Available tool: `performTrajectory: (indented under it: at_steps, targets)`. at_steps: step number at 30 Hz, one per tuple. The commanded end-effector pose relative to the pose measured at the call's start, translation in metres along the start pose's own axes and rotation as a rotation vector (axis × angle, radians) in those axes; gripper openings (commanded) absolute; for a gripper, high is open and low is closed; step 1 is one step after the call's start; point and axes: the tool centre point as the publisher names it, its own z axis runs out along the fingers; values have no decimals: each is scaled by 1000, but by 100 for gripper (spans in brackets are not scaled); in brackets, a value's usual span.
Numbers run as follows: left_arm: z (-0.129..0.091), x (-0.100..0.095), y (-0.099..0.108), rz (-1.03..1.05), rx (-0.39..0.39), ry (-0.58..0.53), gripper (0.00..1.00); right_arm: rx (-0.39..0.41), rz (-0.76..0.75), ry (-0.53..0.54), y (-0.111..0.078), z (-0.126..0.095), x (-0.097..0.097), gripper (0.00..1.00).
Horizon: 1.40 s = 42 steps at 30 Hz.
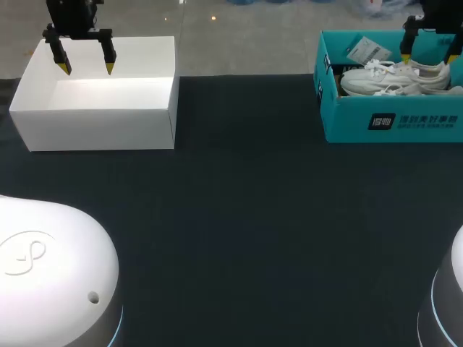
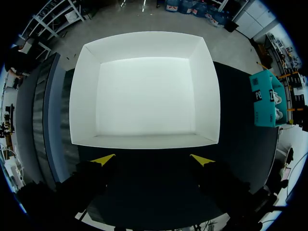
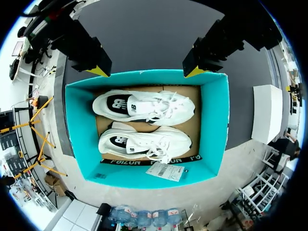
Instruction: Take the shoe out of the shoebox, open the shoe tongue, remove and reinsert the insole, then place the shoe into the shoebox
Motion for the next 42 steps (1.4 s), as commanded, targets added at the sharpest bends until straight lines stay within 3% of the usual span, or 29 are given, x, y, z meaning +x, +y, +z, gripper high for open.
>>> performTrajectory:
  at_steps: [1,6,21,34,42]
  targets:
    - [0,0,0,0,0,-2,100,-23,-3,21,-3,14,-30,100]
    - [0,0,0,0,0,-2,100,3,26,-84,-8,33,-65,100]
    - [0,0,0,0,0,-2,100,3,26,-84,-8,33,-65,100]
    - [0,0,0,0,0,-2,100,7,-26,-99,22,81,-89,100]
    - [0,0,0,0,0,-2,100,23,-29,-99,27,104,-107,100]
